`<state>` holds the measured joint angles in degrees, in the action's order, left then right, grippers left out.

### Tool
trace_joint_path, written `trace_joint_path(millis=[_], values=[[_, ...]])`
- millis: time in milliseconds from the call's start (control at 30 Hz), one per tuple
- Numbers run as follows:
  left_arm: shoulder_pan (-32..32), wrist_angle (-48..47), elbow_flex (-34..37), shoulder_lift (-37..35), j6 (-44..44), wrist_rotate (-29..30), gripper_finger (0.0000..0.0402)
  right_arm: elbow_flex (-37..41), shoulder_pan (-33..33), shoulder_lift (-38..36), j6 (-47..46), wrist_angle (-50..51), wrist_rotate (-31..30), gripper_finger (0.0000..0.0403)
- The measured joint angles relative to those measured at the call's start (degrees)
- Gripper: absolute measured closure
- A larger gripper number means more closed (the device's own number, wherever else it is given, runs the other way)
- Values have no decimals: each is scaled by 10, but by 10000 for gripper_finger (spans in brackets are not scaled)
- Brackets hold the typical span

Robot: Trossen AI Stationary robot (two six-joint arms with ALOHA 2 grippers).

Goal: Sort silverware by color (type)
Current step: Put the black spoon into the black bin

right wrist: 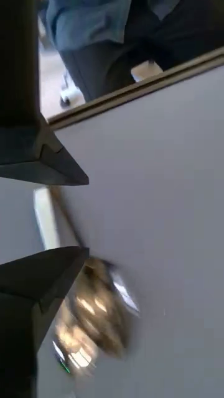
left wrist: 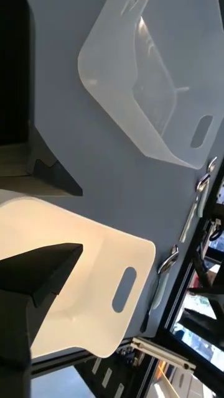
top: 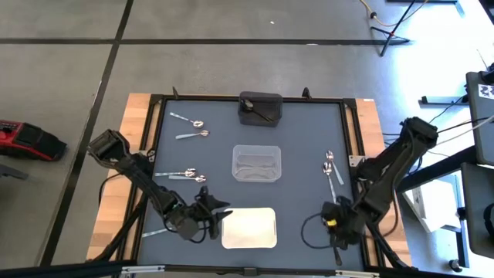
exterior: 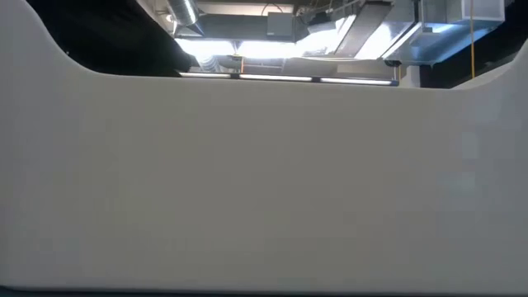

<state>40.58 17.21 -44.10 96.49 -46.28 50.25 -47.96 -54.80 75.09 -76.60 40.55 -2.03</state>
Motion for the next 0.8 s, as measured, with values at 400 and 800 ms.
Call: trace_joint_path(millis=[400, 800], values=[[-10, 0, 0, 0, 2, -18, 276, 37, 3, 103, -110, -48, 77, 244], [-8, 0, 0, 0, 3, -20, 276, 35, 21, 148, -85, -60, 92, 244]])
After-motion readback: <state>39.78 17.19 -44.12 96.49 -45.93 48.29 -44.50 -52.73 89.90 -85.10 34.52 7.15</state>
